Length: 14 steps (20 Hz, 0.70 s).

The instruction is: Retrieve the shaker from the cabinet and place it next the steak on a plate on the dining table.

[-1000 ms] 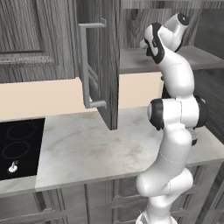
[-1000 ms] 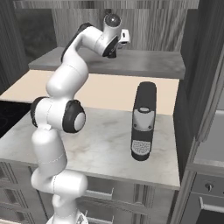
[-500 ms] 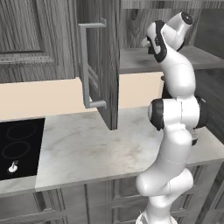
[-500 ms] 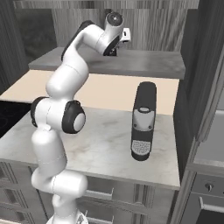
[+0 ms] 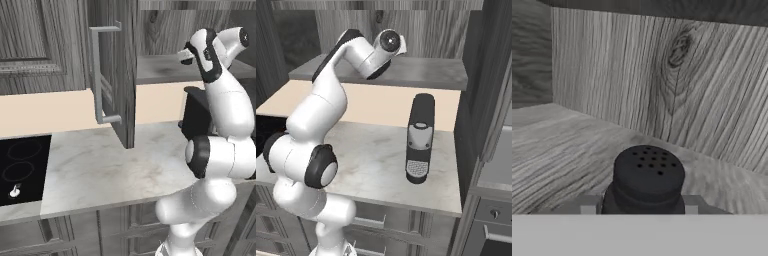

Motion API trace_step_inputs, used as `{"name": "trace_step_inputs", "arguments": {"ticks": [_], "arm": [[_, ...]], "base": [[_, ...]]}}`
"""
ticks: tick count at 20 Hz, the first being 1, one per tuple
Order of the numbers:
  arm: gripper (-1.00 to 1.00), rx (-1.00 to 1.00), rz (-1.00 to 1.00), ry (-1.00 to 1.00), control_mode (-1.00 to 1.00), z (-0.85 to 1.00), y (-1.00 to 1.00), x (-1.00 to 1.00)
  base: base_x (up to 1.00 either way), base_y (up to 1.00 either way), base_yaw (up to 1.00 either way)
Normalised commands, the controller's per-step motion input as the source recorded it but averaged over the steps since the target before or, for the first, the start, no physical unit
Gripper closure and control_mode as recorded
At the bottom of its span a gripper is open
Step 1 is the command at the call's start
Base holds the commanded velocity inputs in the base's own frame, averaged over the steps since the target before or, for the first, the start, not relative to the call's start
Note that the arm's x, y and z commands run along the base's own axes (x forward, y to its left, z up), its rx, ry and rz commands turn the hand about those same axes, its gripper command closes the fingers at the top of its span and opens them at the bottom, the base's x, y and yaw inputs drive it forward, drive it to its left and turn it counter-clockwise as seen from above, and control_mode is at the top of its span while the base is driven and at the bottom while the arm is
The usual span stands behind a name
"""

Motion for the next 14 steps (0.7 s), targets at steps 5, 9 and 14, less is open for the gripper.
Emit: {"name": "trace_step_inputs", "arguments": {"ticks": [5, 9, 14], "arm": [[1.00, -0.05, 0.08, -0.22, -1.00, -0.18, 0.09, -1.00], [1.00, -0.04, 0.06, -0.12, -1.00, -0.11, 0.14, -0.98], [1.00, -0.02, 0.05, -0.11, -1.00, 0.00, 0.05, -0.89]], "base": [[0.00, 0.00, 0.00], [0.00, 0.00, 0.00], [0.00, 0.00, 0.00]]}}
